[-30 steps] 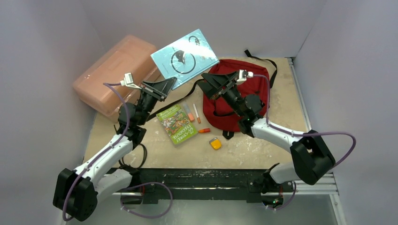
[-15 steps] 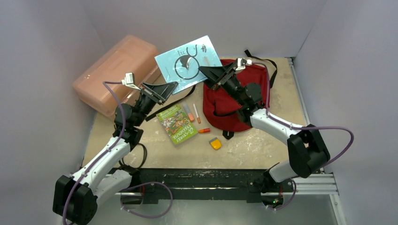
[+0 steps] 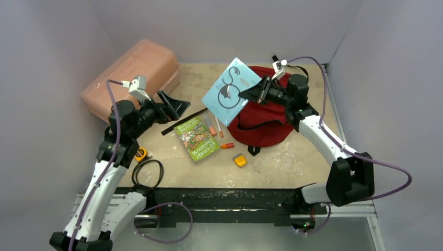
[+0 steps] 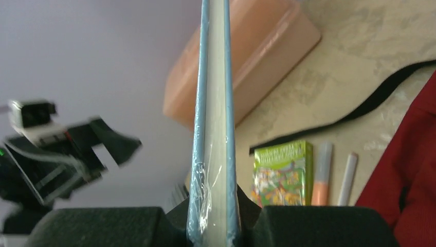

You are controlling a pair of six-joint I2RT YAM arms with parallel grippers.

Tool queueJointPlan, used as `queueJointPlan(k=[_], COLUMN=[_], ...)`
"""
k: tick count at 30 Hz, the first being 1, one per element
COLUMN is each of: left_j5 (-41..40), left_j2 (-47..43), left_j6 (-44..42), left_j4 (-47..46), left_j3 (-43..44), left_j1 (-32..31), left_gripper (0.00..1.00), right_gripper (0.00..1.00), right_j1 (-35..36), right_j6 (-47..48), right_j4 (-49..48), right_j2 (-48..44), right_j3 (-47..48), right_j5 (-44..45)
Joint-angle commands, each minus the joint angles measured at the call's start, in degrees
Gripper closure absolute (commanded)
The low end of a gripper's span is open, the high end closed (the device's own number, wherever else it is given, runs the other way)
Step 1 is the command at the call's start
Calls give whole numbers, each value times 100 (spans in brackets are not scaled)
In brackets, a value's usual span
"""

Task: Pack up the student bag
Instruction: Pick up the book from the center of the board, then place the book in the student bag.

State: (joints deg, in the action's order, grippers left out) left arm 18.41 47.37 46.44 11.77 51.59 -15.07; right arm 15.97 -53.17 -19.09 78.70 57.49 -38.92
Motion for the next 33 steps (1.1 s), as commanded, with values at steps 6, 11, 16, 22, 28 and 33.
queueJointPlan(k=[6, 11, 16, 22, 28, 33], left_j5=[3085, 5199, 5525, 4457, 2440, 2027], left_j2=[1141, 1734, 1803, 1810, 2402, 3568], left_j6=[-2481, -773, 540, 1296, 3655, 4980], left_j4=[1743, -942, -3017, -3769, -7157, -8985], left_j3=[1321, 483, 65, -82, -688, -397], left_j1=[111, -133, -595, -530, -530, -664], left_gripper=[1, 17, 46, 100, 100, 100], right_gripper=[100, 100, 100, 61, 11, 21], right_j1=[241, 416, 463, 468, 548, 560], right_j6=[2296, 2191, 2129, 705, -1876, -2499], right_j4=[1603, 1490, 1487, 766, -2548, -3444], right_j2=[-1134, -1251, -1098, -1078, -1716, -2003], right_j3=[-251, -361, -202, -408, -2341, -2831], right_j5=[-3153, -3322, -3311, -2222, -940, -626])
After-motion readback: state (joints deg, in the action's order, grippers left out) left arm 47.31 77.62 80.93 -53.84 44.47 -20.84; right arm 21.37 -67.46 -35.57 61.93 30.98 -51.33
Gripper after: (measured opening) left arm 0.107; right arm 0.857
